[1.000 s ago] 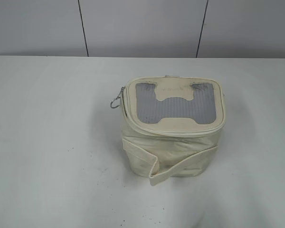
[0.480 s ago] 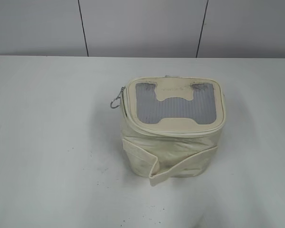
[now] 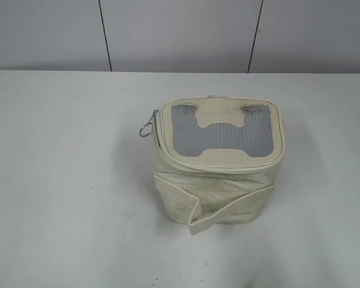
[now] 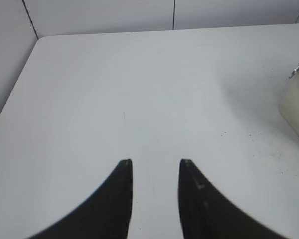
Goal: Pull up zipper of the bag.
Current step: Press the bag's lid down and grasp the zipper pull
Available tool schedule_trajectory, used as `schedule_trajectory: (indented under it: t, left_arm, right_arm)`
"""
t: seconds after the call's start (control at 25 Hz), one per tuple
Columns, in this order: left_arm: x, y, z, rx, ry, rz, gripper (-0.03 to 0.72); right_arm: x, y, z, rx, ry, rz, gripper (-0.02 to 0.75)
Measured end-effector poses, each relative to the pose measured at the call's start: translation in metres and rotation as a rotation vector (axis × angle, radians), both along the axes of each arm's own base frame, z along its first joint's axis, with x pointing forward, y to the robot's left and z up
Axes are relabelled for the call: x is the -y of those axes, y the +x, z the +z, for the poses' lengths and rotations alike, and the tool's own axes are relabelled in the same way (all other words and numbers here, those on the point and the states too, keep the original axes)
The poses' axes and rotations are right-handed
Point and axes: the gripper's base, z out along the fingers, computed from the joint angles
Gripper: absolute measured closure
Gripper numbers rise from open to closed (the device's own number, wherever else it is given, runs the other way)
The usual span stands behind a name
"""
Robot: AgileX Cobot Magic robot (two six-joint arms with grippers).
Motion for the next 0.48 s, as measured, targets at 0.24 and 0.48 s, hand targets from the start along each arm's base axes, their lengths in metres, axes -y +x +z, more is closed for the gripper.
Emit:
schedule_trajectory:
  t: [0.24, 0.48]
  left_arm:
    - [0.0, 0.0, 0.0, 0.0, 0.0, 0.0, 0.445]
    - [0.0012, -0.0001, 0.0001, 0.0, -0.012, -0.009, 0.445]
  right_arm:
    - [0.0004, 0.0, 0.0, 0.0, -0.004, -0.003, 0.153]
    - [-0.0009, 0.0, 0.0, 0.0, 0.01, 0.007, 0.153]
